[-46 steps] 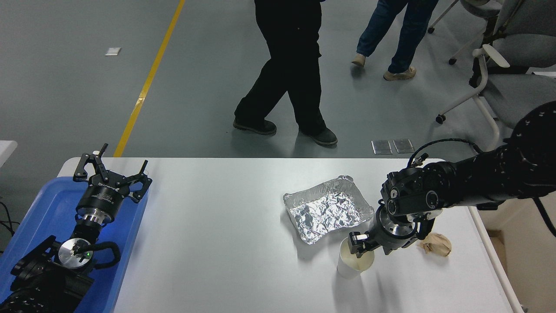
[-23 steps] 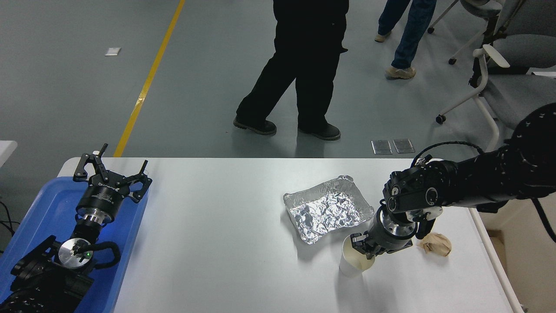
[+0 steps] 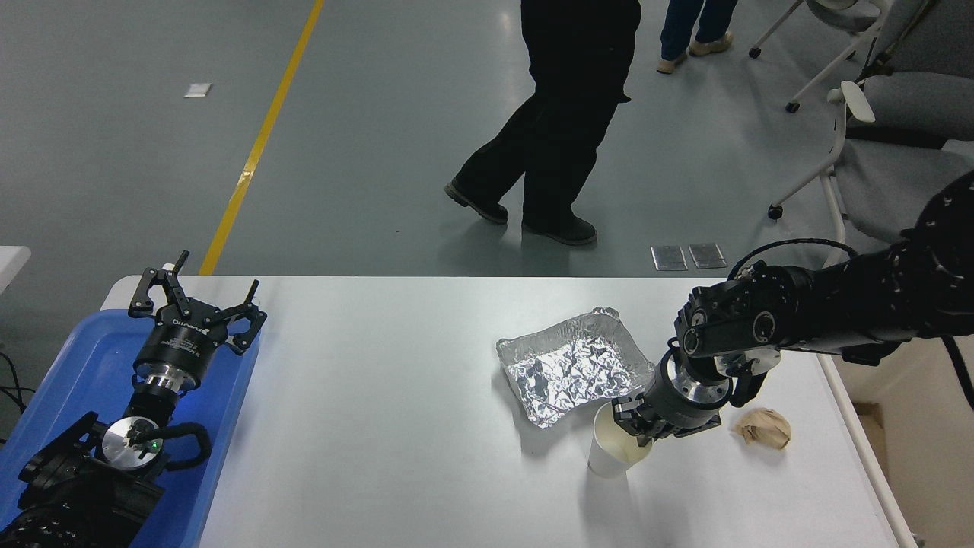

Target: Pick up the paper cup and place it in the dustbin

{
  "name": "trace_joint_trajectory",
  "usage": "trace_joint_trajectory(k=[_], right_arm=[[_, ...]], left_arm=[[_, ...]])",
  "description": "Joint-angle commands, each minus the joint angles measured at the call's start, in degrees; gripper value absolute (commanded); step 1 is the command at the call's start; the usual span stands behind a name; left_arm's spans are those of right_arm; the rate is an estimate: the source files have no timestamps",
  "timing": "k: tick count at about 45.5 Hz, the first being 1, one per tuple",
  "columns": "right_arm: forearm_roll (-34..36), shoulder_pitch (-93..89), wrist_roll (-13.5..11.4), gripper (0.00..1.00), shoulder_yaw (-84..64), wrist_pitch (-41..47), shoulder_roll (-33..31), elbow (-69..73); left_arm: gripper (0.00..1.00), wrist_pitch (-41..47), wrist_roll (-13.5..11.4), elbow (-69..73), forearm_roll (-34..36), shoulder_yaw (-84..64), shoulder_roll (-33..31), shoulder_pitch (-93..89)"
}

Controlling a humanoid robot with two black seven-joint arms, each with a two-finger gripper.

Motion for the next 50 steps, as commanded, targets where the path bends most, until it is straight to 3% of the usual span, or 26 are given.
trace_joint_trajectory(k=[1,7,29,50], right_arm=[[2.6,9.6,0.1,0.00,0.0,10.2,-6.2,3.8],[2.8,15.9,0.1,0.00,-0.1,18.2,-9.5,4.3],[5.4,30.4,0.0,0.00,-4.0,18.2,-13.8,5.6],[5.2,31.6,-0.1,0.00,-8.5,18.2,-16.0,5.4]], left_arm=[[0.99,0.0,0.1,0.0,0.0,0.0,0.0,0.0],[0.99,0.0,0.1,0.0,0.0,0.0,0.0,0.0],[0.99,0.0,0.1,0.0,0.0,0.0,0.0,0.0],[0.99,0.0,-0.1,0.0,-0.1,-0.1,0.0,0.1]])
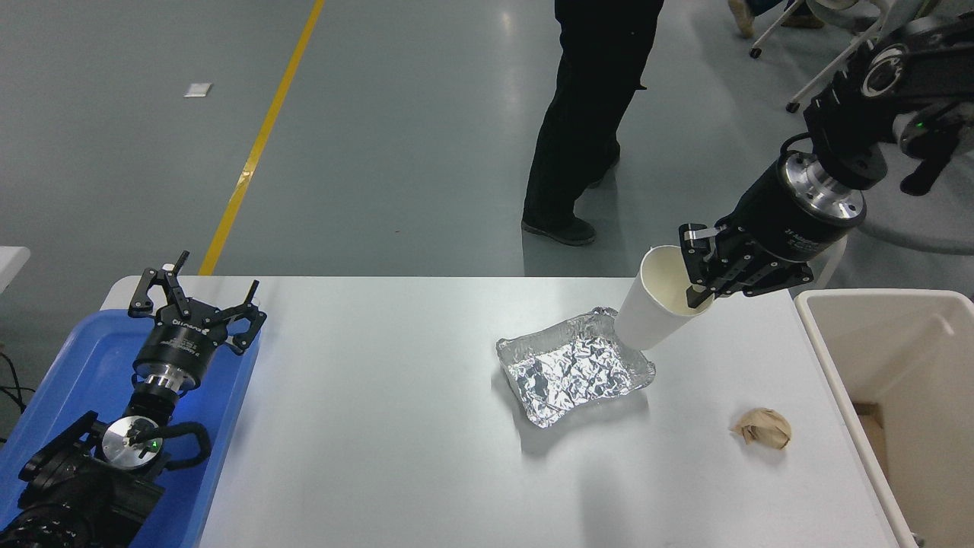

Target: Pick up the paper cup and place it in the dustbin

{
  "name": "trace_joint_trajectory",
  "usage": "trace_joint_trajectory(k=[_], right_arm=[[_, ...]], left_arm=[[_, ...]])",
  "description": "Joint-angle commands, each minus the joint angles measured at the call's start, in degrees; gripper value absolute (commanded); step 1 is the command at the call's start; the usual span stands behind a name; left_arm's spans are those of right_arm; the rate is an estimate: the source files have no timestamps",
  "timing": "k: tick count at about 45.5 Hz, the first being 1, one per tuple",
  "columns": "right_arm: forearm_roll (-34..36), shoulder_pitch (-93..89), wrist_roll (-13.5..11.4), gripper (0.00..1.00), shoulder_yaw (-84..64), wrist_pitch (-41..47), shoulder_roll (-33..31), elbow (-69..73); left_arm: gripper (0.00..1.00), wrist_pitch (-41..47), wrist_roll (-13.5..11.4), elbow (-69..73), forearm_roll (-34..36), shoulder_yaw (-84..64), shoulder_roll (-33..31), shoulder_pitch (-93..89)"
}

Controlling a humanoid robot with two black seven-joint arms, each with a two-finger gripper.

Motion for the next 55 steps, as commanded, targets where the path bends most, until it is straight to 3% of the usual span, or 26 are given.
trace_joint_trajectory(k=[1,11,22,35,44,55], right_arm=[[-0.4,0.9,-0.2,0.00,-2.1,0.1,-2.5,0.0],[-5.9,0.4,-0.4,0.00,-6.6,0.1,-8.2,-2.3],[-8.8,-5.0,-0.4,0.00,-10.6,0.1,-18.9,-6.5],[-10.1,-22.0,0.0,0.00,-10.8,-24.1,-29.6,-13.6],[-9.9,-40.2,0.4,0.00,-3.9,-33.7,-28.7,-25.5],[-10.0,-67.7,0.4,0.00,15.8,-36.0,-21.9,-46.5]], left_arm=[[0.99,0.0,-0.2,0.0,-0.1,0.0,0.0,0.0],[0.99,0.0,-0.4,0.1,-0.1,-0.2,0.0,0.2],[0.99,0.0,-0.5,0.1,-0.1,-0.2,0.0,0.2],[0.99,0.0,-0.5,0.1,-0.1,-0.2,0.0,0.2],[0.99,0.0,-0.4,0.1,-0.1,-0.2,0.0,0.1],[0.99,0.0,-0.4,0.1,-0.1,-0.1,0.0,0.1]])
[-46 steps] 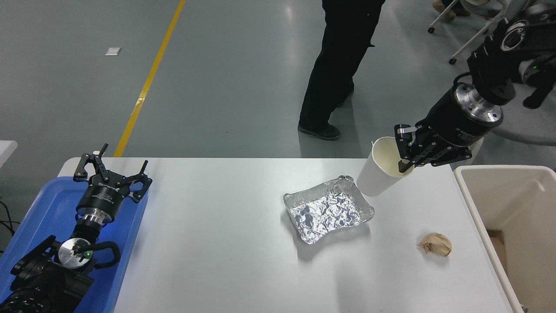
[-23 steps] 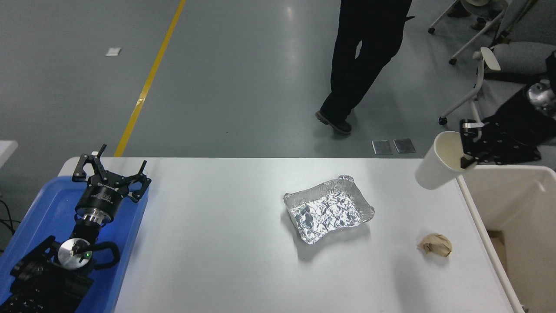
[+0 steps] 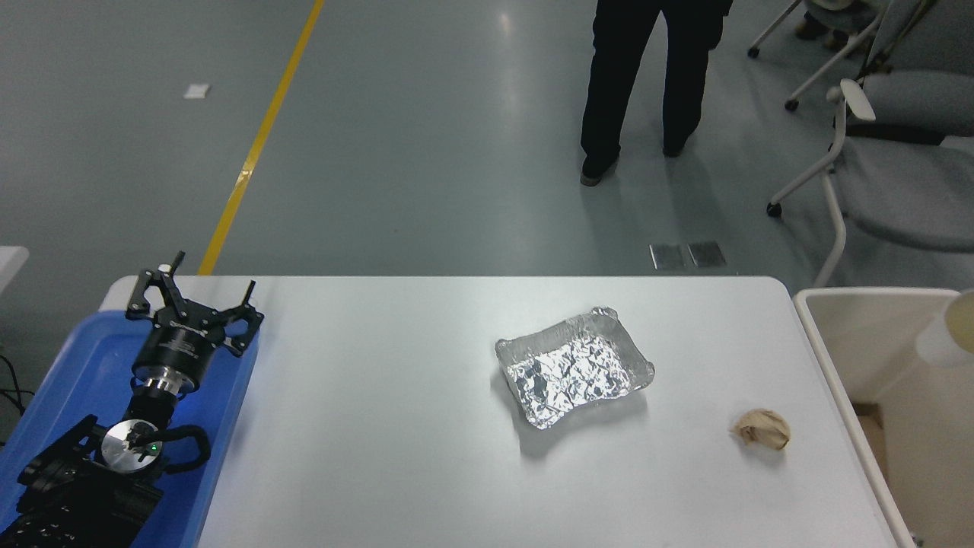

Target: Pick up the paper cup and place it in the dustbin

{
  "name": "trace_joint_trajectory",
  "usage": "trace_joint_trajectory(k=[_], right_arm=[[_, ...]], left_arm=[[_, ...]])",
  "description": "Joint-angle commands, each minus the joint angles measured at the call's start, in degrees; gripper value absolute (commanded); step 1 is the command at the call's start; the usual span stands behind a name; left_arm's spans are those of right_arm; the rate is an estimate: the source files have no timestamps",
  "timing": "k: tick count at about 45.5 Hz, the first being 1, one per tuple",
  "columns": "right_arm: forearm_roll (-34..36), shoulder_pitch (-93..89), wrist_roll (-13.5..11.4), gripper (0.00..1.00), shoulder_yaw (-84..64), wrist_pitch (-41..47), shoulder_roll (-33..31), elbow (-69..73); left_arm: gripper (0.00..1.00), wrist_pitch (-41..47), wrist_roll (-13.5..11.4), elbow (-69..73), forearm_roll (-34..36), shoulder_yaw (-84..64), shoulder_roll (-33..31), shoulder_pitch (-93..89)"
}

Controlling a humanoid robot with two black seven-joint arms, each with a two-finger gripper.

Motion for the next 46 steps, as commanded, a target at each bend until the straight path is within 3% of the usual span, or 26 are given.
trace_joint_trajectory(k=[1,18,22,42,44,46], right_arm=[[-0.2,-26.2,0.3,0.00,16.5,-5.1,5.3,-20.6],[0.7,-42.1,0.4,0.00,27.6,-7.1,16.9,-43.8],[0.6,-43.9,1.9,0.00,27.6,-9.3,18.5,-45.2],[0.7,-45.1,1.9,0.00,27.7,-11.8,20.1,-44.6],[0.7,-44.9,1.9,0.07,27.7,-11.9,20.2,-44.6],[0.7,-44.8,1.9,0.30,27.6,-11.9,20.1,-44.4]], left_arm=[[0.99,0.0,0.0,0.0,0.0,0.1,0.0,0.0],[0.99,0.0,0.0,0.0,0.0,0.0,0.0,0.0],[0.99,0.0,0.0,0.0,0.0,0.0,0.0,0.0],[0.99,0.0,0.0,0.0,0.0,0.0,0.0,0.0],[0.99,0.0,0.0,0.0,0.0,0.0,0.0,-0.1],[0.99,0.0,0.0,0.0,0.0,0.0,0.0,0.0]])
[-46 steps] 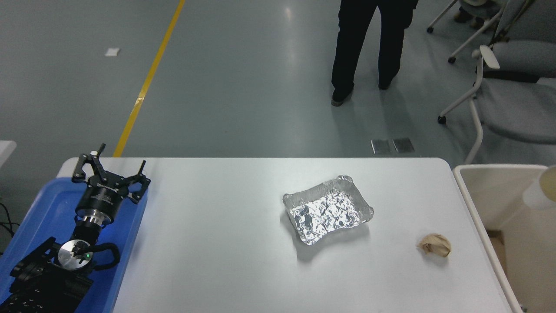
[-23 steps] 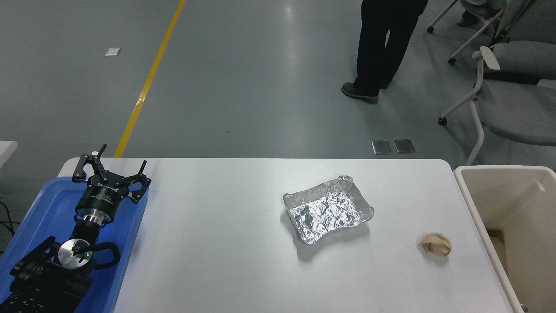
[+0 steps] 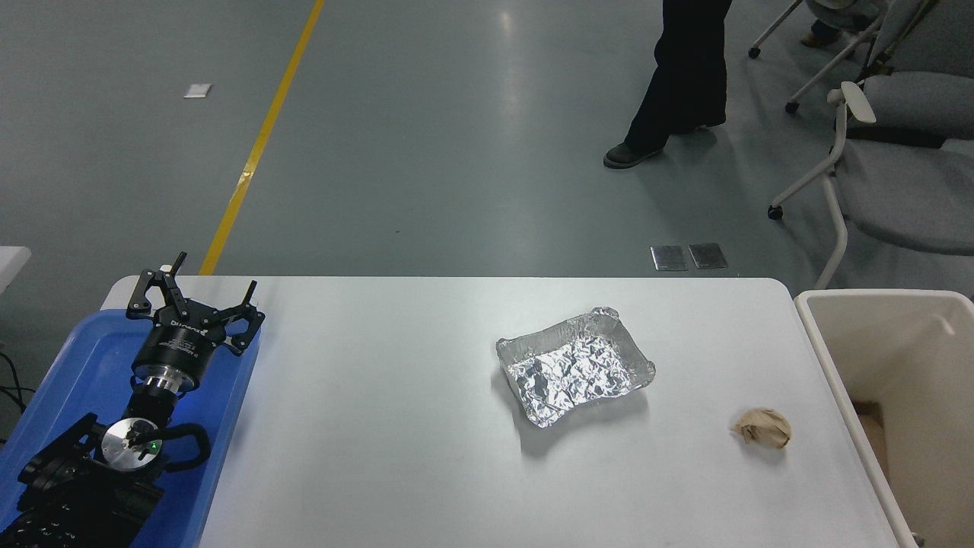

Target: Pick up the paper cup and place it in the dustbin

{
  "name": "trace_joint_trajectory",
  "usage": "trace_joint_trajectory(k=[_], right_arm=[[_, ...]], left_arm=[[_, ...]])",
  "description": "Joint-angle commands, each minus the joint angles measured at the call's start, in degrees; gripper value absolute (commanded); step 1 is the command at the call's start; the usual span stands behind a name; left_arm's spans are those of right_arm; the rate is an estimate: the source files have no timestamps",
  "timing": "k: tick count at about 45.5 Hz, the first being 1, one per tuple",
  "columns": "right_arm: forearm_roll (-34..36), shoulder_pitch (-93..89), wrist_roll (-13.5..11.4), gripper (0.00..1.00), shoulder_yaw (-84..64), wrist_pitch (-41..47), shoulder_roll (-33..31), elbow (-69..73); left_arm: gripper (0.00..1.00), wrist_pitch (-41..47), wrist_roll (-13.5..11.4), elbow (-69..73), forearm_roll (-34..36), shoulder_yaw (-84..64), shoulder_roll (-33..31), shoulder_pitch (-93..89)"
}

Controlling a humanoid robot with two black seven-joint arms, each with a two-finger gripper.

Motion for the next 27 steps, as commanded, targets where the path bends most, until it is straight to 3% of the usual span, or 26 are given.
trace_joint_trajectory(k=[1,4,6,17,27], right_arm=[[0.0,-0.2,0.1,0.46,0.4,-0.9,0.8,-0.4],[0.0,0.1,0.1,0.83,0.4,-1.1,0.8,-0.3],[0.1,0.8,0.1,0.92,0.4,-1.3,0.8,-0.1],[-0.2,5.7,0.1,0.93,-0.5,-1.0,-0.8,8.2],[-0.8,12.4,0.0,0.93,-2.0,-1.0,-8.0,22.3]], left_arm=[[0.99,0.0,0.0,0.0,0.0,0.0,0.0,0.0],[0.99,0.0,0.0,0.0,0.0,0.0,0.0,0.0],[0.99,0.0,0.0,0.0,0.0,0.0,0.0,-0.1],[0.99,0.0,0.0,0.0,0.0,0.1,0.0,-0.1],[0.99,0.0,0.1,0.0,0.0,0.2,0.0,-0.1]])
